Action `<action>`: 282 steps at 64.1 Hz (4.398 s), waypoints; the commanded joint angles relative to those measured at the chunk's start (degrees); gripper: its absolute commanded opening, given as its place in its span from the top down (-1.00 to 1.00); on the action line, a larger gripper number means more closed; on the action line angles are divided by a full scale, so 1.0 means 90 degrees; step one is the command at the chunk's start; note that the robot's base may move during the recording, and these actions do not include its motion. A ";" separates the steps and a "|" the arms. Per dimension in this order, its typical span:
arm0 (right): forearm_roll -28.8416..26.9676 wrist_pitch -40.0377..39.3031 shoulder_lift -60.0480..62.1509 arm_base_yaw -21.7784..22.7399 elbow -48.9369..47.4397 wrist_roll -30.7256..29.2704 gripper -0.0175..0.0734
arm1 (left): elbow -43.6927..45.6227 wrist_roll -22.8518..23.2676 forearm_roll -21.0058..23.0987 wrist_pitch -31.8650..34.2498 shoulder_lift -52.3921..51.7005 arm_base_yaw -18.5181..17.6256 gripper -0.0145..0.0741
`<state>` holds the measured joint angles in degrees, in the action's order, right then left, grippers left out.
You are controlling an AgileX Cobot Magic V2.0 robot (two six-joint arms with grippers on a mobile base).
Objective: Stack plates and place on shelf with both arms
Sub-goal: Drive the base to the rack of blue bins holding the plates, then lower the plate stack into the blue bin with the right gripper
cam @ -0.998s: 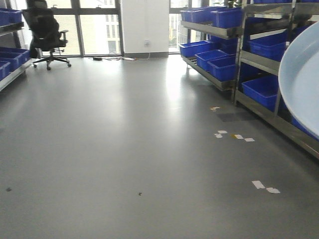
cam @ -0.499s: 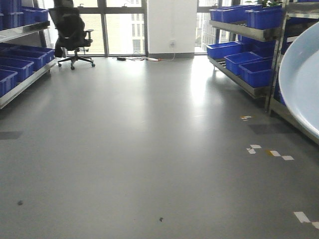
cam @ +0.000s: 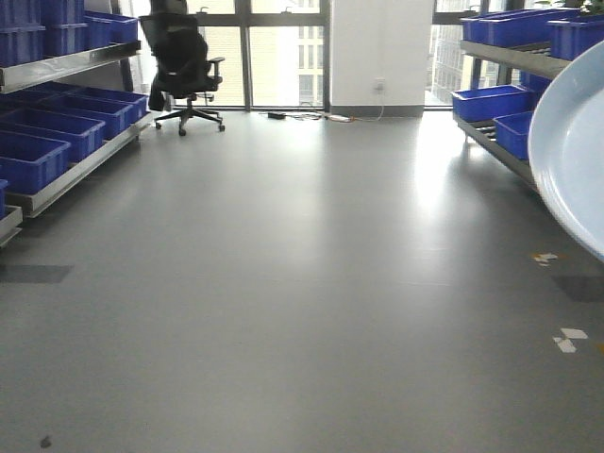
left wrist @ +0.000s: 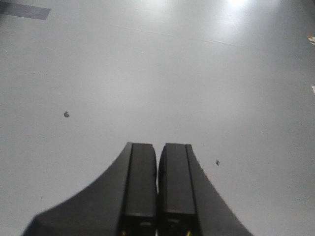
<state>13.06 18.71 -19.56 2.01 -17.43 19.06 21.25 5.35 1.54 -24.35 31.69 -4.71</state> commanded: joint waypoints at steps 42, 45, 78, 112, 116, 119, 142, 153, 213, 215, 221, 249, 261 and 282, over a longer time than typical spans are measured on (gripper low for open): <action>0.0040 -0.0611 -0.0047 0.0046 -0.0217 0.0015 0.55 | 0.0192 0.0047 0.0020 0.0500 0.0031 0.0005 0.48; 0.0040 -0.0611 -0.0047 0.0046 -0.0217 0.0015 0.55 | 0.0192 0.0047 0.0020 0.0500 0.0031 0.0005 0.48; 0.0040 -0.0605 -0.0047 0.0046 -0.0217 0.0015 0.55 | 0.0192 0.0047 0.0020 0.0500 0.0031 0.0005 0.48; 0.0040 -0.0605 -0.0047 0.0046 -0.0217 0.0015 0.55 | 0.0192 0.0047 0.0020 0.0500 0.0031 0.0005 0.48; 0.0040 -0.0605 -0.0047 0.0046 -0.0217 0.0015 0.55 | 0.0192 0.0047 0.0020 0.0500 0.0031 0.0005 0.48; 0.0040 -0.0605 -0.0047 0.0046 -0.0217 0.0015 0.55 | 0.0192 0.0047 0.0020 0.0500 0.0031 0.0005 0.48; 0.0040 -0.0605 -0.0047 0.0046 -0.0217 0.0015 0.55 | 0.0192 0.0047 0.0020 0.0500 0.0031 -0.0025 0.48; 0.0040 -0.0605 -0.0047 0.0046 -0.0217 0.0015 0.55 | 0.0192 0.0047 0.0020 0.0500 0.0031 -0.0025 0.48; 0.0040 -0.0605 -0.0047 0.0046 -0.0217 0.0015 0.55 | 0.0192 0.0047 0.0020 0.0500 0.0031 -0.0025 0.48; 0.0040 -0.0605 -0.0047 0.0046 -0.0217 0.0015 0.55 | 0.0192 0.0047 0.0020 0.0500 0.0031 -0.0025 0.48; 0.0040 -0.0605 -0.0047 0.0046 -0.0217 0.0015 0.55 | 0.0192 0.0047 0.0020 0.0500 0.0031 -0.0025 0.48; 0.0040 -0.0605 -0.0047 0.0046 -0.0217 0.0015 0.55 | 0.0192 0.0047 0.0020 0.0500 0.0031 -0.0025 0.48; 0.0040 -0.0605 -0.0047 0.0046 -0.0217 0.0015 0.55 | 0.0192 0.0047 0.0020 0.0500 0.0031 -0.0025 0.48; 0.0040 -0.0625 -0.0047 0.0046 -0.0217 0.0015 0.55 | 0.0192 0.0047 0.0020 0.0500 0.0031 -0.0025 0.48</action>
<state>13.06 18.71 -19.56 2.01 -17.43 19.06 21.25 5.35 1.54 -24.35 31.69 -4.71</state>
